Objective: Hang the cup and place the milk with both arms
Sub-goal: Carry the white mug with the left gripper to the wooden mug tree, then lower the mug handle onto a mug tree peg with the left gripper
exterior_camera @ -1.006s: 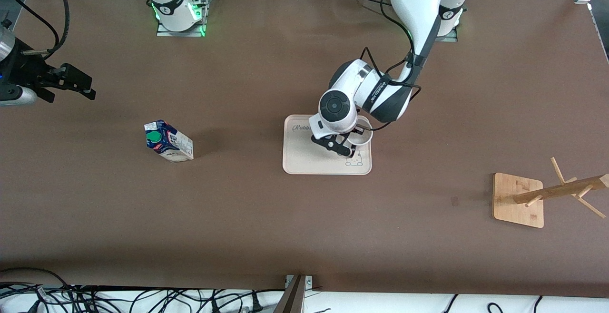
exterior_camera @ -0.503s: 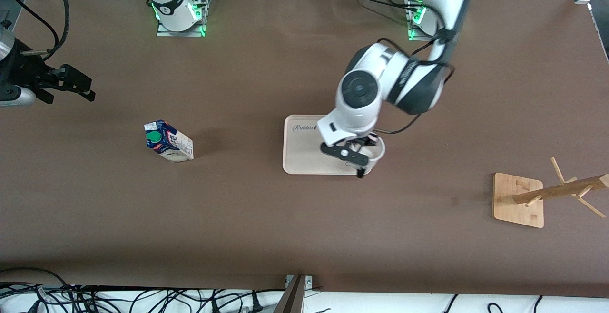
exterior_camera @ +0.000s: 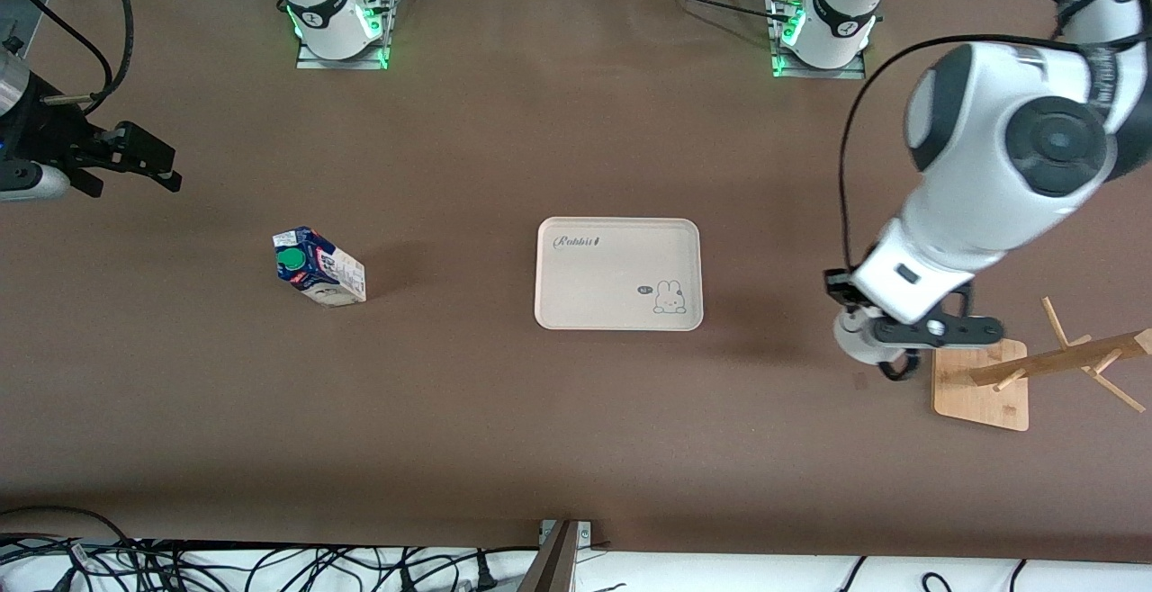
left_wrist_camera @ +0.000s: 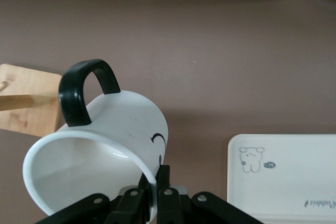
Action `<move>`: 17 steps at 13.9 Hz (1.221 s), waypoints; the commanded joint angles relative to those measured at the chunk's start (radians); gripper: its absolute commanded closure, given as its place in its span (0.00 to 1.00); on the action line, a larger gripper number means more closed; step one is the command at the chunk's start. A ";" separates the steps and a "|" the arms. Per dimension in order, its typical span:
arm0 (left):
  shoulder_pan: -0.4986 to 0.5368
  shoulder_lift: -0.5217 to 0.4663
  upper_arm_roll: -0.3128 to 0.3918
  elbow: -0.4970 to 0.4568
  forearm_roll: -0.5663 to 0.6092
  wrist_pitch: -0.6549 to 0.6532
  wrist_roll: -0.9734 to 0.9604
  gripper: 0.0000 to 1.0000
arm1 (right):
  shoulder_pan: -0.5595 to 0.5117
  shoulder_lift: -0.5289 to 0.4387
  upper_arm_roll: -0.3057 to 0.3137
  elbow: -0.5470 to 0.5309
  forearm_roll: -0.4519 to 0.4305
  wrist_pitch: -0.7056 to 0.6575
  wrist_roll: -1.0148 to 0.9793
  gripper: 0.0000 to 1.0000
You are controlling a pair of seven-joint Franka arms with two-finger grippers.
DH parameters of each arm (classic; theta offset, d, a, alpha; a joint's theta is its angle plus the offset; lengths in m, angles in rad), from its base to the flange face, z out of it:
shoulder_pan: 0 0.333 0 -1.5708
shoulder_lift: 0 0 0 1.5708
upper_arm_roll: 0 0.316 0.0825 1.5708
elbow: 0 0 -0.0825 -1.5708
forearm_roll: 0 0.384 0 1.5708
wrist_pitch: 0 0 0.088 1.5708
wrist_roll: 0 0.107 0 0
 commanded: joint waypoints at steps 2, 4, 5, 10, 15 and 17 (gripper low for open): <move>0.121 -0.024 -0.003 0.003 -0.105 -0.029 0.014 1.00 | 0.006 0.007 0.002 0.022 -0.011 -0.005 0.001 0.00; 0.182 -0.031 -0.006 0.005 -0.150 -0.027 0.015 1.00 | 0.006 0.007 0.002 0.022 -0.011 -0.005 0.001 0.00; 0.198 -0.032 -0.006 0.029 -0.152 -0.030 0.017 1.00 | 0.008 0.007 0.002 0.027 -0.009 -0.005 0.001 0.00; 0.296 -0.022 -0.005 0.092 -0.227 -0.044 0.032 1.00 | 0.011 0.007 0.003 0.027 -0.009 -0.005 0.002 0.00; 0.376 0.013 -0.002 0.107 -0.356 -0.043 0.100 1.00 | 0.011 0.007 0.003 0.027 -0.009 -0.005 0.002 0.00; 0.380 0.028 0.000 0.107 -0.379 -0.041 0.103 1.00 | 0.011 0.007 0.003 0.027 -0.009 -0.005 0.002 0.00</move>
